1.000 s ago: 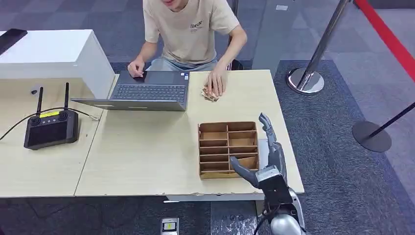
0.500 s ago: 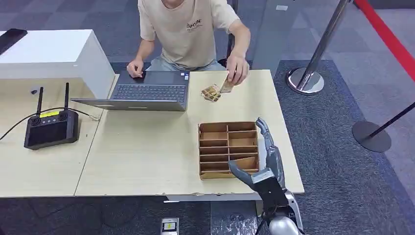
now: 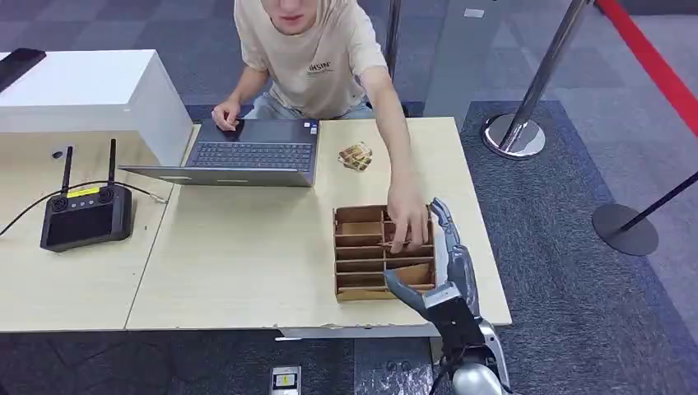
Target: Pass the card to the sensor for recognition and then transmit it.
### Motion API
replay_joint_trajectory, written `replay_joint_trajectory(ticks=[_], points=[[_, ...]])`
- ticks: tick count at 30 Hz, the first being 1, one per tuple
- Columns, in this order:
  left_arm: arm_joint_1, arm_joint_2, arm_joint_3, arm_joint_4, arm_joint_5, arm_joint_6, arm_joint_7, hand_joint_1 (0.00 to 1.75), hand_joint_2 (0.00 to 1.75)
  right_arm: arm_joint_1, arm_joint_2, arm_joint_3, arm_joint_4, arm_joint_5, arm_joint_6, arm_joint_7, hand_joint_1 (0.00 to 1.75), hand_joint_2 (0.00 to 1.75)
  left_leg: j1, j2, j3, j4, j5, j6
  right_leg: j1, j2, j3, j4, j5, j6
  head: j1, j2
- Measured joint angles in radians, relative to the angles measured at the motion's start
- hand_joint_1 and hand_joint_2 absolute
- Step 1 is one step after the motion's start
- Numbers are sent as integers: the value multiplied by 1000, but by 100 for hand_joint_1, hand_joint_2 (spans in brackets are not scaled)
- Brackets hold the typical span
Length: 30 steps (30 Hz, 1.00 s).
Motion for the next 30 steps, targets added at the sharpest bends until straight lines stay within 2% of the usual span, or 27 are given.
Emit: replay_joint_trajectory(ticks=[17,30], points=[[0,0,0,0,-10,2,4,0,0,-42,0,6,23,222,0,114,0,175,0,0,0,0,0,0,0,0,0,0,0,0,0,0],[0,0,0,0,-12,3,4,0,0,-49,1,16,52,249,0,142,0,175,0,0,0,0,0,0,0,0,0,0,0,0,0,0]])
